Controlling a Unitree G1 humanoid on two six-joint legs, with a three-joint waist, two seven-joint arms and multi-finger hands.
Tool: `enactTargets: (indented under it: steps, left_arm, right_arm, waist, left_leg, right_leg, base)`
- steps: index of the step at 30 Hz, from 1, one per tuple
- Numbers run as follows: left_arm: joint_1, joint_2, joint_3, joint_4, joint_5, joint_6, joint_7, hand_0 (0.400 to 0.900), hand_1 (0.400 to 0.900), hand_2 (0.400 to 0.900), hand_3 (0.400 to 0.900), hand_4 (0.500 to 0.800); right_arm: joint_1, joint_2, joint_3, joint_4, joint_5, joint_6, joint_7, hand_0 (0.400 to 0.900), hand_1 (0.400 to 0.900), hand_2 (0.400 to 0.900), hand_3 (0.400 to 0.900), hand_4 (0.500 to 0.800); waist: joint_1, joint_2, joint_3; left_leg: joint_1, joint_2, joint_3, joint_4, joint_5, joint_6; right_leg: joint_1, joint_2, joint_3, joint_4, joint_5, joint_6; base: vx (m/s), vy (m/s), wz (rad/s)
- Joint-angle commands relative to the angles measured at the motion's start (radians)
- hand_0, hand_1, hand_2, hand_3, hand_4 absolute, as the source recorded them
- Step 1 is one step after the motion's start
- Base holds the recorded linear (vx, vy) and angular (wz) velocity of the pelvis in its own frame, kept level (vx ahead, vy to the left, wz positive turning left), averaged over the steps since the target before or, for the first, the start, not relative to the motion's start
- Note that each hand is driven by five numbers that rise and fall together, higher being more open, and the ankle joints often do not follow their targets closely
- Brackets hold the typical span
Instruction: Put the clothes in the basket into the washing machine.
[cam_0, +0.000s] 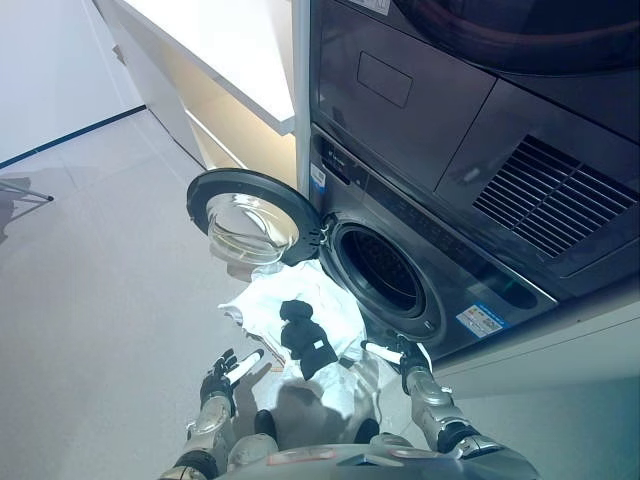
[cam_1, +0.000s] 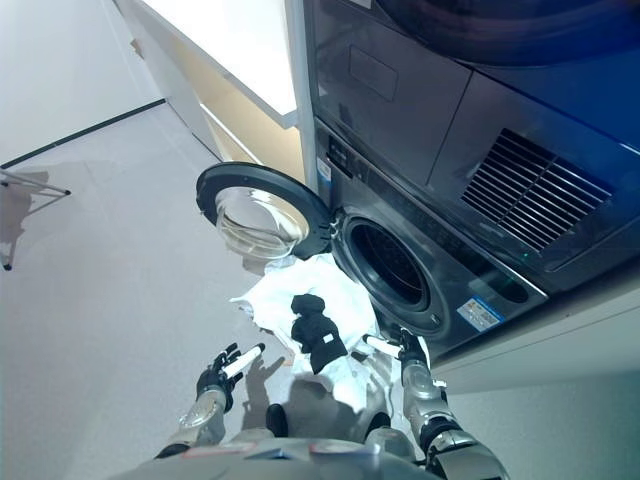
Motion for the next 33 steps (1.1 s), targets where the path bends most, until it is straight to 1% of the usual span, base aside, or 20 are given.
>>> enactTargets:
  steps: [1, 16, 23, 25, 28, 31, 33]
  left_arm:
    - [-0.052, 0.016, 0.018, -0.027, 0.004, -0.071, -0.005, 0.900, 0.900, 0.900, 0.900, 0.800]
    - [-0.054, 0.009, 0.021, -0.010, -0.006, -0.070, -0.003, 0.900, 0.900, 0.900, 0.900, 0.800]
    - [-0.045, 0.007, 0.022, -0.050, -0.020, -0.079, 0.004, 0.900, 0.900, 0.900, 0.900, 0.800]
    - [-0.037, 0.009, 0.028, -0.097, -0.037, -0.087, 0.010, 0.900, 0.900, 0.900, 0.900, 0.800]
    - [-0.033, 0.023, 0.023, -0.200, -0.057, -0.108, 0.019, 0.900, 0.900, 0.900, 0.900, 0.800]
    - [-0.065, 0.050, -0.004, -0.320, -0.066, -0.137, 0.048, 0.900, 0.900, 0.900, 0.900, 0.800]
    - [-0.086, 0.074, -0.025, -0.443, -0.071, -0.161, 0.073, 0.900, 0.900, 0.900, 0.900, 0.800]
  right_arm:
    - [-0.094, 0.011, 0.023, -0.007, 0.015, -0.074, -0.004, 0.900, 0.900, 0.900, 0.900, 0.800]
    - [-0.090, 0.016, 0.021, 0.006, 0.016, -0.074, -0.005, 0.900, 0.900, 0.900, 0.900, 0.800]
    - [-0.097, 0.011, 0.025, -0.017, 0.015, -0.076, -0.012, 0.900, 0.900, 0.900, 0.900, 0.800]
    - [-0.106, 0.002, 0.051, -0.072, -0.005, -0.075, -0.005, 0.900, 0.900, 0.900, 0.900, 0.800]
    - [-0.153, -0.027, 0.100, -0.129, -0.064, -0.065, -0.011, 0.900, 0.900, 0.900, 0.900, 0.800]
    - [-0.265, -0.047, 0.142, -0.123, -0.115, -0.059, -0.039, 0.900, 0.900, 0.900, 0.900, 0.800]
    - [-0.345, -0.053, 0.158, -0.125, -0.130, -0.055, -0.065, 0.900, 0.900, 0.900, 0.900, 0.800]
  waist:
    - [-0.006, -0.029, -0.014]
    - [-0.007, -0.028, -0.016]
    - [-0.003, -0.027, -0.007]
    - [0.002, -0.028, 0.002]
    - [0.020, -0.032, 0.040]
    - [0.056, -0.039, 0.121]
    - [0.083, -0.040, 0.184]
  left_leg:
    - [0.017, 0.001, 0.003, 0.013, -0.053, -0.020]
    - [0.018, 0.003, 0.003, 0.013, -0.054, -0.021]
    - [0.014, 0.002, 0.001, 0.013, -0.052, -0.021]
    - [0.006, 0.002, -0.002, 0.014, -0.050, -0.022]
    - [-0.037, 0.003, -0.015, 0.031, -0.045, -0.021]
    - [-0.133, 0.010, -0.042, 0.085, -0.040, -0.019]
    - [-0.224, 0.016, -0.067, 0.141, -0.040, -0.019]
  right_leg:
    - [-0.011, -0.050, 0.030, -0.014, 0.060, 0.110]
    - [-0.010, -0.050, 0.031, -0.016, 0.061, 0.110]
    - [-0.019, -0.051, 0.033, -0.015, 0.063, 0.111]
    - [-0.026, -0.052, 0.034, -0.013, 0.063, 0.111]
    - [-0.065, -0.056, 0.033, 0.003, 0.063, 0.112]
    - [-0.154, -0.068, 0.028, 0.062, 0.054, 0.107]
    - [-0.242, -0.079, 0.021, 0.121, 0.048, 0.100]
  base:
    - [0.00, 0.000, 0.00]
    - [0.00, 0.000, 0.00]
    - [0.00, 0.000, 0.00]
    - [0.00, 0.000, 0.00]
    - [-0.10, -0.005, 0.06]
    - [-0.23, -0.041, 0.19]
    - [-0.28, -0.065, 0.31]
